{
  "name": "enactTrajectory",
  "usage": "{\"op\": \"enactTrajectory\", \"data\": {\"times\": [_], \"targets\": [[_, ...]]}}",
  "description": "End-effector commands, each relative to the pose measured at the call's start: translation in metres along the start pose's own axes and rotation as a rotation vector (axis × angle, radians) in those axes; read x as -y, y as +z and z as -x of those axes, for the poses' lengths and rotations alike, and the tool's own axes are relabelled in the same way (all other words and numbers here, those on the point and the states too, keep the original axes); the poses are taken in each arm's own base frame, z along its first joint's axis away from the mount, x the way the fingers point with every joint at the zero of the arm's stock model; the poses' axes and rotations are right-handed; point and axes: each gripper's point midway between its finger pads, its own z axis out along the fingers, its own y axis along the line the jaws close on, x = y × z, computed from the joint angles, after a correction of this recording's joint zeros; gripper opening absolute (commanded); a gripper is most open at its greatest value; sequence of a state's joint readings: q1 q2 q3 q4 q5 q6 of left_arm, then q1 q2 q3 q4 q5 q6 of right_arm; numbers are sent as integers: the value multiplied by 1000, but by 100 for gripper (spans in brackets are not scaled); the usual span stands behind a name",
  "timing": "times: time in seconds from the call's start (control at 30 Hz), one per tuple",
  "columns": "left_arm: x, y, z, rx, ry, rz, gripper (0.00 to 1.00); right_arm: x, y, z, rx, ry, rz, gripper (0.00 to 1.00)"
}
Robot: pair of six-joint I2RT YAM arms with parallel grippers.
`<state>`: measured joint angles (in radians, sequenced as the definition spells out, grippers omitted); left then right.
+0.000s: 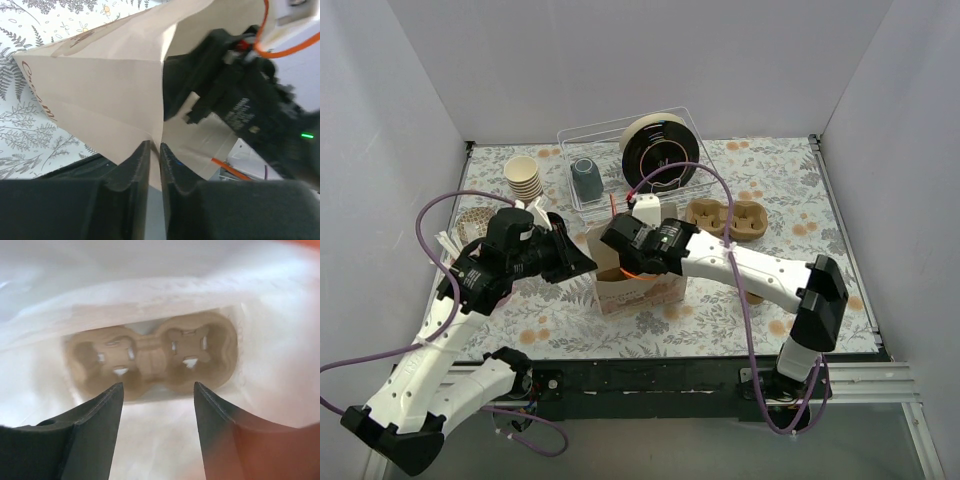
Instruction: Pack the takeout coffee
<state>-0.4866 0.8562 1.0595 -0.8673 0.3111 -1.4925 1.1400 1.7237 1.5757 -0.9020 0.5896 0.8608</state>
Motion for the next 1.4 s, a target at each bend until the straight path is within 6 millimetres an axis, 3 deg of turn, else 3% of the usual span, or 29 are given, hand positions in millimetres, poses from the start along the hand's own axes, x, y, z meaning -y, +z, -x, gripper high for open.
{"op": "enactTrajectory", "data": {"times": [0.0, 0.07, 0.3, 0.47, 0.67, 0.83, 0.93, 1.07, 1.23, 1.33, 1.37], "targets": [[6, -11, 2, 2, 39, -2, 20, -10, -46, 30, 77, 78, 177, 65], [7, -10, 5, 0, 51, 4, 30, -12, -57, 36, 90, 93, 217, 65], [12, -11, 22, 28, 93, 55, 52, -12, -107, 58, 139, 152, 360, 62], [9, -8, 26, 15, 88, 95, 55, -13, -145, 87, 249, 192, 484, 60], [5, 0, 23, -35, 84, 128, 54, 10, -163, 115, 375, 135, 408, 59], [4, 5, 23, -52, 82, 135, 45, 47, -145, 113, 376, 44, 214, 59], [3, 8, 24, -53, 88, 134, 38, 57, -130, 104, 320, 9, 154, 60], [7, 11, 27, -53, 103, 120, 24, 65, -111, 97, 261, -31, 109, 63], [13, 13, 31, -45, 175, 79, 0, 76, -83, 97, 188, -23, 93, 63], [18, 10, 36, -13, 215, 49, 0, 83, -71, 98, 163, -18, 73, 58], [19, 10, 36, -4, 228, 41, 0, 83, -69, 98, 159, -39, 81, 51]]}}
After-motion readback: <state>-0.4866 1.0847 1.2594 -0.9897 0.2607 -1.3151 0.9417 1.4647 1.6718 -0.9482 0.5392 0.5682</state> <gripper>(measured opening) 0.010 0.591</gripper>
